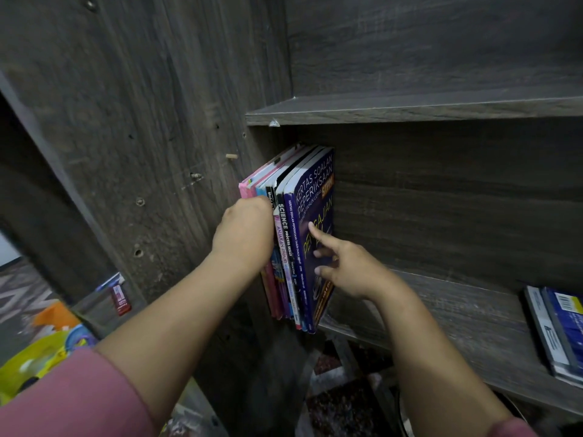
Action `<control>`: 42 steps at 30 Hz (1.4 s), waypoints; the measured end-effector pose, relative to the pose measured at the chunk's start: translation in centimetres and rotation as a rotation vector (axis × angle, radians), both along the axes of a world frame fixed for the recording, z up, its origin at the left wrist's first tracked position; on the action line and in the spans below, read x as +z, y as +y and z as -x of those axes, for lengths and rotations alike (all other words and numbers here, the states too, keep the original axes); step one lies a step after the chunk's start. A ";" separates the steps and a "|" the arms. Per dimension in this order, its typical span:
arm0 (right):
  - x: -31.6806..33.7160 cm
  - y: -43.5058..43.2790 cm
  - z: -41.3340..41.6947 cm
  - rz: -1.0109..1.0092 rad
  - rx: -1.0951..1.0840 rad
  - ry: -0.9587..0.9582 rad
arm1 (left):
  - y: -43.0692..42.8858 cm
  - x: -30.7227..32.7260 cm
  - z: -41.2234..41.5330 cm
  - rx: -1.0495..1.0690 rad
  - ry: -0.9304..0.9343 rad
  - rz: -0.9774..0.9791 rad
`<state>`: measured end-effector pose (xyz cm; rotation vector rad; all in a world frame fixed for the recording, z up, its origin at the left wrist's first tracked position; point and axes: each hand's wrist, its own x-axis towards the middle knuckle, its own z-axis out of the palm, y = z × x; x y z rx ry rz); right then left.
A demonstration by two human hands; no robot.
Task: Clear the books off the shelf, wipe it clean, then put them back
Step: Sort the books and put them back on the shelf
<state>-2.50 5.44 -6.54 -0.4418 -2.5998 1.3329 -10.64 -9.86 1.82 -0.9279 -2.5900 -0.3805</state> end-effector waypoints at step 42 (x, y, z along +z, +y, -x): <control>1.3 -2.7 1.4 -0.228 -0.082 0.116 | -1.0 2.5 -3.4 0.159 -0.063 0.118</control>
